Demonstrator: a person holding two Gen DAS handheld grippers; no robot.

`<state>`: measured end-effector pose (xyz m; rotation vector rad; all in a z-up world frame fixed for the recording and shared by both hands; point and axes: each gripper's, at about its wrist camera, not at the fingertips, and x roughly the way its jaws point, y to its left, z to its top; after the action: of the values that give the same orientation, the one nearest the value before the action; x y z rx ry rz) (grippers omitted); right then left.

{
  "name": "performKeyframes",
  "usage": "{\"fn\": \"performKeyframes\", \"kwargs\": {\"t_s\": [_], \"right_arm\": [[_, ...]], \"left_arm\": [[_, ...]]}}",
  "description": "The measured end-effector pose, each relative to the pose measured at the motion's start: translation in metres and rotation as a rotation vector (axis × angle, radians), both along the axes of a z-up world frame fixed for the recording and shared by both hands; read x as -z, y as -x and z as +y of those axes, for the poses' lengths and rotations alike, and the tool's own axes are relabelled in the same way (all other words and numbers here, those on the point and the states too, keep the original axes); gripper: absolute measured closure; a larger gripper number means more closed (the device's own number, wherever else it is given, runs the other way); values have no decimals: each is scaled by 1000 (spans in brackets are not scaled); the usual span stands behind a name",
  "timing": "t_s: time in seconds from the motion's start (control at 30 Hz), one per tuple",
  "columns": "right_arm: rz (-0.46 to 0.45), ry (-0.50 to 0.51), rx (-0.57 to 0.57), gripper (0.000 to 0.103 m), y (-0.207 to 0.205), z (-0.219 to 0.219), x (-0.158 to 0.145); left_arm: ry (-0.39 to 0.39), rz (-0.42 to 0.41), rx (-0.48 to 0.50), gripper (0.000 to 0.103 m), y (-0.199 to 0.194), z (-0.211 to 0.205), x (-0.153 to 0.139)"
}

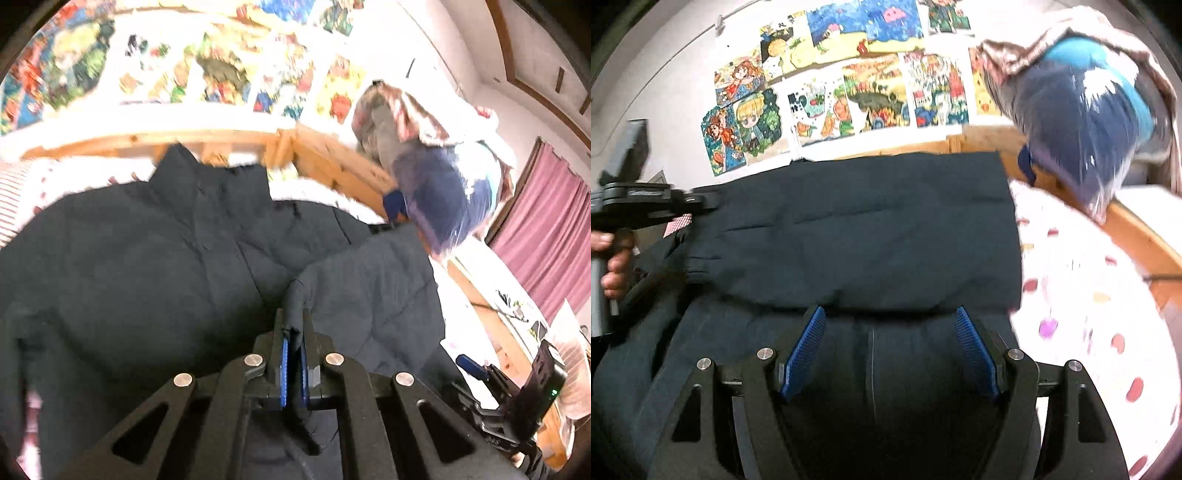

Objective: Fold large clothes
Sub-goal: 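Grasp the other sleeve of the jacket with the left tool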

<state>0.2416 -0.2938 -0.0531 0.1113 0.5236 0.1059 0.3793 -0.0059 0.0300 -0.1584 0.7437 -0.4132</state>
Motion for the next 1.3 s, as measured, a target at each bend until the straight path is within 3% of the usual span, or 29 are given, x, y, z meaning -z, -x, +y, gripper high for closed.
{"fn": "performKeyframes", "kwargs": {"t_s": [0.13, 0.3, 0.47, 0.6, 0.83, 1.0, 1.1, 1.17, 1.23, 1.3], "right_arm": [[-23, 21, -15, 34, -24, 8, -25], [19, 108, -95, 33, -73, 54, -35], [121, 211, -207, 33, -115, 111, -14], [201, 262, -220, 33, -133, 132, 15], [240, 245, -215, 30, -142, 136, 43], [206, 226, -210, 27, -136, 133, 45], [194, 203, -212, 25, -136, 126, 45], [181, 200, -205, 24, -136, 124, 45], [174, 206, -199, 24, -134, 125, 46], [168, 214, -194, 23, -133, 125, 46]], "left_arm": [[-71, -4, -77, 98, 23, 28, -18], [-153, 38, -180, 98, 34, 67, -11], [-181, 104, -243, 98, 29, 97, 13], [-237, 139, -261, 98, 16, 100, 39], [-187, 218, -280, 94, 4, 113, 73], [-96, 207, -291, 90, 14, 121, 70], [-70, 186, -319, 75, 28, 125, 60], [-38, 157, -349, 49, 44, 130, 52], [15, 115, -387, 33, 66, 140, 44], [48, 89, -433, 28, 89, 150, 38]]}}
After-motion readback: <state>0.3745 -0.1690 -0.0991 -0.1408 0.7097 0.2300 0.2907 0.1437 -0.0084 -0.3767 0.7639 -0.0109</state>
